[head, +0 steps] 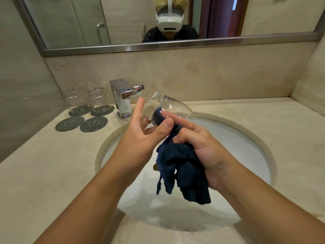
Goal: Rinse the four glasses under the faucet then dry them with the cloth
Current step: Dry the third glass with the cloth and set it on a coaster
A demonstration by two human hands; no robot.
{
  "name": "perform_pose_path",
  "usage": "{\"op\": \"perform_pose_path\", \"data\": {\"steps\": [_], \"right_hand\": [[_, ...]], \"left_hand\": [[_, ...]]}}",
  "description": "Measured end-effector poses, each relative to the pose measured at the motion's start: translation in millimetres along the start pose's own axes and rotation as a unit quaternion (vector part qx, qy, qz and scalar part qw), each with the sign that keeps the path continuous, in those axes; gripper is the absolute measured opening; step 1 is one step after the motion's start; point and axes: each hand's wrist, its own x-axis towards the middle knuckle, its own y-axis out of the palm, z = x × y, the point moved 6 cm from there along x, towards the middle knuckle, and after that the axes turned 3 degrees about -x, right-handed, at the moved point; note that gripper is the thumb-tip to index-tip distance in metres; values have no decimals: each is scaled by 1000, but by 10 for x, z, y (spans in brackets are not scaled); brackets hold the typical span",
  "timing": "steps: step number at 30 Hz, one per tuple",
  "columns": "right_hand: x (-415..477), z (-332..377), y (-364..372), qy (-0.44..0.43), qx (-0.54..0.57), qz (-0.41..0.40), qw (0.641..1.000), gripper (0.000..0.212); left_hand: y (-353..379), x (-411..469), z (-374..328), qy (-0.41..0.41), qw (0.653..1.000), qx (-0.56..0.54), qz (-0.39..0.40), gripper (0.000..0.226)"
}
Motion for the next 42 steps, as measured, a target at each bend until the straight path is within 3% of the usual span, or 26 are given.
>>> {"op": "perform_pose_path", "data": {"steps": [5,10,14,16,18,20,24,29,34,39,42], "right_hand": [[-36,8,16,-7,-74,-20,997,59],[-88,59,86,24,32,42,998,57],[-71,39,47,31,46,17,998,56],[-60,38,34,17,12,2,1000,58],[-62,55,33,-14,-72,-5,997,60],[-66,51,18,-31,-150,-18,988,62],[-52,30,-28,-23,-178,-30,983,56],[-51,76,-19,0,-103,18,994,55],[-52,88,-40,-6,-106,-10,994,57],[-88,113,13,-39,-203,-19,978,59],[-90,104,21,-31,-187,-16,982,59]], "left_hand": [[27,-21,-29,9,999,26,-27,122],[1,-1,-43,-1,1000,3,29,129],[2,-5,-24,-3,998,16,58,122],[2,-14,-7,-15,999,9,49,122],[30,-29,-8,-34,998,6,45,139],[51,-36,-14,-40,999,-6,37,143],[40,-12,-17,-27,999,-25,41,122],[-76,17,-42,-15,999,-13,29,118],[20,-31,-63,-16,999,-13,30,88],[10,-33,-64,-13,1000,11,-1,121],[-31,-9,-41,-6,1000,4,7,119]]}}
